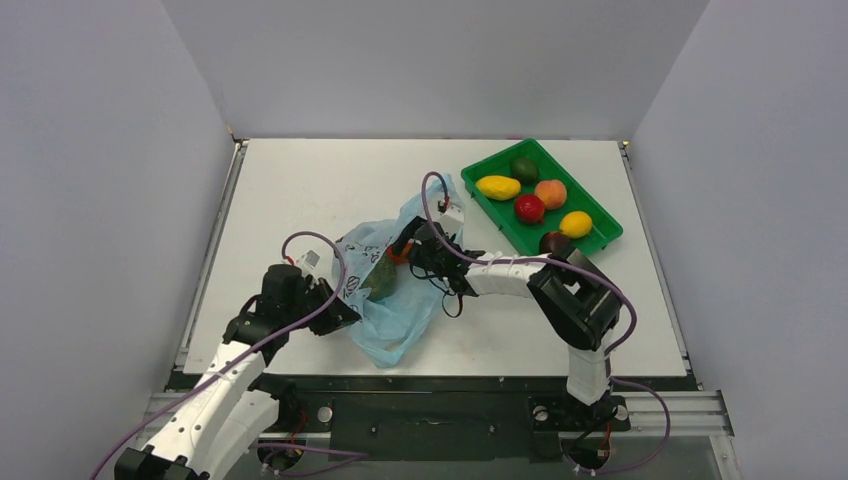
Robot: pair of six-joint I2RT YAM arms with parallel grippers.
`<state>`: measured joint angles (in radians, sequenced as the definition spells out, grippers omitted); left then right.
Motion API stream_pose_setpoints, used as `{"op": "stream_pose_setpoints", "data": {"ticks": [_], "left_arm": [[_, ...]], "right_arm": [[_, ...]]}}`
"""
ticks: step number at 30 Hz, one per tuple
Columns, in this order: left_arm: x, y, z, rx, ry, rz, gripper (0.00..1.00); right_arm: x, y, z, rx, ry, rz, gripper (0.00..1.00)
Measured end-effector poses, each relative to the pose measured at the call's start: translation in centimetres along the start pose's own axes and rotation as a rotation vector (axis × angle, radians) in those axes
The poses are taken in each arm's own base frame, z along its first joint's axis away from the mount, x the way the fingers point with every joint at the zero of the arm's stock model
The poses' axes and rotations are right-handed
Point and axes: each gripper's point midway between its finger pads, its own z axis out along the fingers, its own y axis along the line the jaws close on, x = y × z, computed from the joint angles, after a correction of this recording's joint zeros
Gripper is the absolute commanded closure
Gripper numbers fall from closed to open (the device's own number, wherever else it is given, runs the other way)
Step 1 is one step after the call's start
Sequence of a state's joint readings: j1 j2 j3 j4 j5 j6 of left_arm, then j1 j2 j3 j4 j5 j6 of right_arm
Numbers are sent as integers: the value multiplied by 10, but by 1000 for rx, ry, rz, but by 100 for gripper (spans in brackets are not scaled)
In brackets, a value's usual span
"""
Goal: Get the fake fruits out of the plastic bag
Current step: Take out the fake fruit from the plastic bag.
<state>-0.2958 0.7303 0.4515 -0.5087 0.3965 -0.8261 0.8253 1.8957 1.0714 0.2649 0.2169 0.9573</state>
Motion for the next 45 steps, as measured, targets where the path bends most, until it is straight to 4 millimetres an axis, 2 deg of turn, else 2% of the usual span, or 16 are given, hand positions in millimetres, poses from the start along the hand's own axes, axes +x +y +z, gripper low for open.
{"op": "stream_pose_setpoints", "data": {"ticks": [8, 14, 19, 29, 37, 41, 43, 45], "left_arm": [[0, -1, 4, 4, 12, 1, 100], [-1, -5, 5, 20, 15, 5, 100], [0, -5, 5, 22, 21, 4, 100], [-1, -6, 6, 28, 20, 7, 100], [-1, -7, 5, 33, 16, 9, 100], [-2, -8, 5, 37, 12, 12, 100], [-2, -8, 5, 37, 12, 12, 100], [-2, -8, 5, 38, 12, 12, 100]], "right_arm": [[1, 7, 2, 48, -16, 355, 28], [4, 0, 9, 147, -18, 479, 35], [2, -2, 9, 209, -28, 494, 39], [6, -11, 23, 376, -33, 460, 38], [6, -14, 26, 465, -36, 440, 38], [13, -23, 28, 500, -30, 429, 43], [13, -24, 28, 506, -29, 426, 51], [15, -23, 27, 505, -27, 423, 52]]}}
